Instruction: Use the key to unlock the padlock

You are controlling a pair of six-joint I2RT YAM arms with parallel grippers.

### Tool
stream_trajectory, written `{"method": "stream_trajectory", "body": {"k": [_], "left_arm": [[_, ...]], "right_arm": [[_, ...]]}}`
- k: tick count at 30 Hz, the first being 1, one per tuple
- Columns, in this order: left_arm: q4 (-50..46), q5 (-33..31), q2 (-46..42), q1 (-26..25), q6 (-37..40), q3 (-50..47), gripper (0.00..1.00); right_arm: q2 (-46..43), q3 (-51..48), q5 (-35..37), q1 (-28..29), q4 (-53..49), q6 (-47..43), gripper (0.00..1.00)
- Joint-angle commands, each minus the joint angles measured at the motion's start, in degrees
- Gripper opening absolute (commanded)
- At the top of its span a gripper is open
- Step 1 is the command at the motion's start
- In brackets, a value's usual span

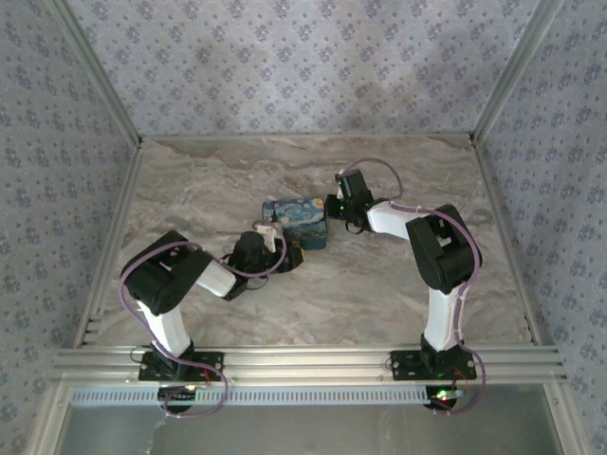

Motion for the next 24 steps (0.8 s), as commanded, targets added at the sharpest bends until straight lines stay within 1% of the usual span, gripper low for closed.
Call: {"method": "stream_trajectory", "body": {"k": [1, 7, 10, 15, 19, 24], "left_arm": [[-7.0, 0.6, 2.8, 0.8, -2.9, -0.5, 0.3], [-5.5, 0.5, 4.0, 0.9, -3.5, -0.3, 0.17], [-5.1, 0.6, 4.2, 0.8, -3.6, -0.5, 0.16], [-5.1, 1.5, 3.9, 1.2, -3.8, -0.6, 0.1], [-5.8, 3.6, 3.1, 1.8, -4.8, -0.7, 0.1], [-11.4, 6.3, -0.3, 2.0, -6.3, 0.8, 0.09]], "right_arm": [[-0.5, 0.5, -1.1, 0.5, -0.5, 0.5, 0.0], [-0.8, 0.3, -1.2, 0.8, -0.4, 0.6, 0.0], [-1.0, -0.1, -1.1, 0.7, -0.3, 0.6, 0.0], [-1.5, -1.0, -1.2, 0.4, 0.0, 0.5, 0.0], [-2.6, -2.2, -1.4, -0.4, 0.1, 0.2, 0.0], [-5.8, -5.3, -3.8, -2.4, 0.8, -0.5, 0.0]]}}
